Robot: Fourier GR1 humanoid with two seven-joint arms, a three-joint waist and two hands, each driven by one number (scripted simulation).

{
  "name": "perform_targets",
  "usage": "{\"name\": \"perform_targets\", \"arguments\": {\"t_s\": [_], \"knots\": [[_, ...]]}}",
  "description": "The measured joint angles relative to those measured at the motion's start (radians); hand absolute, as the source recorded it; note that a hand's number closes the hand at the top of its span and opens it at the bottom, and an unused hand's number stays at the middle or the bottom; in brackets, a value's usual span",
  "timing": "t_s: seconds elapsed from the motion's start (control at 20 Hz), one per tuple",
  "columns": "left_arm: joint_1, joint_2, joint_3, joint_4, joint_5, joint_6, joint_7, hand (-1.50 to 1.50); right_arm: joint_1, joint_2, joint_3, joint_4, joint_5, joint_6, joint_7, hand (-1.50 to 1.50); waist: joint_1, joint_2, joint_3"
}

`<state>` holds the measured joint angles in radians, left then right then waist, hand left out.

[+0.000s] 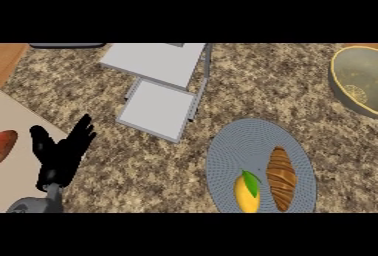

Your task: Pick the croissant from the placemat and place it in the tiered shelf

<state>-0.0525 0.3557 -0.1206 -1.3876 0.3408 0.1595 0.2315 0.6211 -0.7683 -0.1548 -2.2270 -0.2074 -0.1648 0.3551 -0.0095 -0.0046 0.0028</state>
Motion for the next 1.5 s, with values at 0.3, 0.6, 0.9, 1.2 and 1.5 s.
{"name": "perform_targets", "arguments": {"t_s": [0.3, 0.6, 0.9, 1.2, 1.5], "knots": [[-0.022, -0.016, -0.005, 0.014, -0.013, -0.013, 0.002, 0.0, -0.124, -0.04, 0.092, -0.098, 0.154, -0.103, 0.352, -1.5, 0.022, 0.004, 0.0], [-0.033, -0.022, 0.001, 0.019, -0.02, -0.027, 0.005, 0.0, -0.329, -0.058, 0.236, -0.054, 0.286, -0.113, 0.622, -1.5, 0.035, 0.006, 0.0], [-0.037, -0.026, 0.013, 0.032, -0.026, -0.044, 0.004, 0.0, -0.497, -0.004, 0.404, 0.047, 0.398, -0.072, 0.712, -1.5, 0.033, 0.004, 0.002], [-0.023, -0.035, 0.021, 0.021, -0.041, -0.033, 0.005, 0.0, -0.563, 0.066, 0.509, 0.106, 0.5, -0.043, 0.773, -1.5, 0.024, 0.001, 0.002], [-0.018, -0.03, 0.044, 0.023, -0.034, -0.05, 0.014, 0.0, -0.585, 0.137, 0.558, 0.169, 0.614, -0.032, 0.793, -1.5, 0.016, 0.0, 0.003]]}}
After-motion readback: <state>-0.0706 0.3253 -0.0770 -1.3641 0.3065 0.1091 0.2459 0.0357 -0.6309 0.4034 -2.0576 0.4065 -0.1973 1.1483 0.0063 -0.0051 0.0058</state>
